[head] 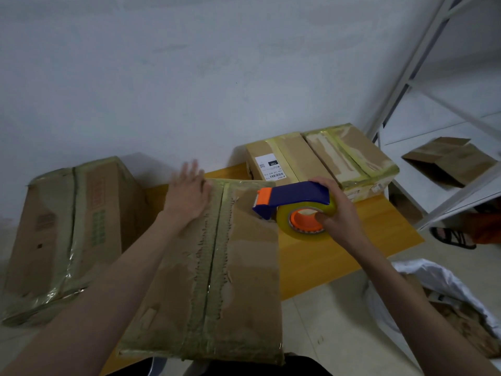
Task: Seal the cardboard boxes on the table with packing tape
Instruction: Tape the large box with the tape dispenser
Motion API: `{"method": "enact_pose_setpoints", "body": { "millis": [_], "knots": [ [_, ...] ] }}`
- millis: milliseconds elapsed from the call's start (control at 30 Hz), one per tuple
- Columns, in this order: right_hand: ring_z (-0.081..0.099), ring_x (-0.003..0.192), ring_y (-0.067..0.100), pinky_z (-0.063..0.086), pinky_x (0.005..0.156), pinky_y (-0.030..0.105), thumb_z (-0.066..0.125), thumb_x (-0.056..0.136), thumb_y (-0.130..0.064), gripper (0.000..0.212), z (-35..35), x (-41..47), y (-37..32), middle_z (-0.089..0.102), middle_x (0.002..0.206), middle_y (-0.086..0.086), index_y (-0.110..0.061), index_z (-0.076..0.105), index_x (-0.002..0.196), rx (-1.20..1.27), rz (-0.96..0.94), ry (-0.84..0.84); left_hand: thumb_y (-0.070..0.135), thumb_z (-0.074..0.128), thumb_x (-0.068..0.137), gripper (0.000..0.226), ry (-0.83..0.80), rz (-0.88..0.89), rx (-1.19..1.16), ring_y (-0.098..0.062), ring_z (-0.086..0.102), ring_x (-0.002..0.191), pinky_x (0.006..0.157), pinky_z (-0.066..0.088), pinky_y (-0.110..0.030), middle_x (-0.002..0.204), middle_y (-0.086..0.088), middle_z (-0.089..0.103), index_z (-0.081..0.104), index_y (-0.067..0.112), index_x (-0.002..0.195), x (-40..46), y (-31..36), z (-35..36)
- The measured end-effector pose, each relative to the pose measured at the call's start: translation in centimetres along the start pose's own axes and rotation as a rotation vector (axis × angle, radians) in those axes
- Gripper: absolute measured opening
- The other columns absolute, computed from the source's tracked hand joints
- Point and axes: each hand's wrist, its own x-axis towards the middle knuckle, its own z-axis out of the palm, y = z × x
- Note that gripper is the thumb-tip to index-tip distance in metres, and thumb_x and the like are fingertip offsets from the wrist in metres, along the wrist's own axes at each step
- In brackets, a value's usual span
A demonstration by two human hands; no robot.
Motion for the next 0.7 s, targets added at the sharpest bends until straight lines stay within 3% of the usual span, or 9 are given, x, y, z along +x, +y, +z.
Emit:
{"method": "enact_pose_setpoints", "body": {
  "millis": [67, 133, 233, 333, 400, 500, 600, 700],
  "knots": [
    [0.055, 0.121, 0.018, 0.051, 0.095, 0.035, 0.06, 0.068, 0.024, 0.088, 0.0, 0.0, -0.1, 0.057, 0.13, -0.007, -0.034, 0.048, 0.133, -0.002, -0.003, 0.004, 0.043, 0.023, 0.108, 0.053, 0.021, 0.164, -0.097, -0.023, 0.023, 0.151, 0.123, 0.015, -0.042, 0.16, -0.005, 0.035, 0.038, 0.018, 0.152, -0.4, 2.1, 0.6],
    [0.054, 0.122, 0.019, 0.05, 0.097, 0.034, 0.06, 0.069, 0.025, 0.088, 0.0, 0.0, -0.3, 0.056, 0.13, -0.009, -0.034, 0.048, 0.133, 0.004, -0.001, 0.003, 0.038, 0.032, 0.109, 0.047, 0.022, 0.264, -0.216, -0.023, 0.037, 0.144, 0.12, 0.023, -0.037, 0.152, -0.003, 0.047, 0.045, 0.019, 0.15, -0.1, 4.1, 0.9],
    [0.053, 0.123, 0.02, 0.049, 0.099, 0.036, 0.06, 0.069, 0.025, 0.087, 0.0, -0.1, -0.4, 0.054, 0.128, -0.017, -0.034, 0.048, 0.132, 0.001, -0.013, 0.001, 0.03, 0.04, 0.107, 0.04, -0.05, 0.353, -0.345, -0.021, 0.048, 0.134, 0.11, 0.033, -0.032, 0.144, -0.002, 0.056, 0.055, 0.018, 0.143, 1.2, 6.4, 0.9],
    [0.052, 0.125, 0.021, 0.049, 0.1, 0.04, 0.06, 0.069, 0.025, 0.088, 0.0, -0.1, -0.4, 0.055, 0.13, -0.011, -0.034, 0.048, 0.133, -0.005, -0.008, 0.005, 0.03, 0.042, 0.107, 0.037, -0.129, 0.361, -0.342, -0.019, 0.052, 0.128, 0.102, 0.038, -0.033, 0.139, 0.001, 0.06, 0.058, 0.024, 0.14, 2.5, 8.0, 0.6],
    [0.051, 0.126, 0.02, 0.049, 0.101, 0.04, 0.06, 0.068, 0.024, 0.089, 0.1, -0.2, -0.3, 0.055, 0.13, -0.012, -0.035, 0.048, 0.134, -0.012, 0.002, 0.01, 0.035, 0.043, 0.106, 0.035, -0.179, 0.336, -0.294, -0.018, 0.053, 0.122, 0.097, 0.04, -0.036, 0.131, 0.004, 0.062, 0.061, 0.031, 0.135, 3.0, 8.8, 0.3],
    [0.051, 0.126, 0.019, 0.049, 0.102, 0.041, 0.06, 0.068, 0.024, 0.09, 0.2, -0.2, -0.2, 0.056, 0.133, -0.009, -0.033, 0.05, 0.136, -0.015, 0.009, 0.01, 0.05, 0.054, 0.099, 0.02, -0.239, 0.169, -0.377, -0.015, 0.058, 0.11, 0.092, 0.045, -0.038, 0.115, 0.009, 0.066, 0.066, 0.035, 0.101, 4.2, 9.9, 0.1],
    [0.051, 0.126, 0.019, 0.05, 0.101, 0.04, 0.06, 0.068, 0.024, 0.089, 0.2, -0.3, -0.3, 0.056, 0.133, -0.007, -0.033, 0.05, 0.136, -0.014, 0.02, 0.013, 0.066, 0.065, 0.084, 0.044, -0.276, 0.035, -0.397, -0.015, 0.06, 0.089, 0.076, 0.045, -0.034, 0.09, 0.006, 0.065, 0.052, 0.025, 0.075, 5.3, 11.5, -0.3],
    [0.051, 0.123, 0.016, 0.047, 0.1, 0.031, 0.061, 0.069, 0.023, 0.094, 0.2, -0.4, -0.5, 0.055, 0.131, -0.008, -0.045, 0.045, 0.132, -0.037, 0.017, 0.019, 0.065, 0.069, 0.08, 0.05, -0.296, -0.028, -0.371, -0.019, 0.056, 0.084, 0.067, 0.036, -0.03, 0.089, 0.001, 0.062, 0.048, 0.02, 0.077, 5.8, 13.1, -0.3]
  ]
}}
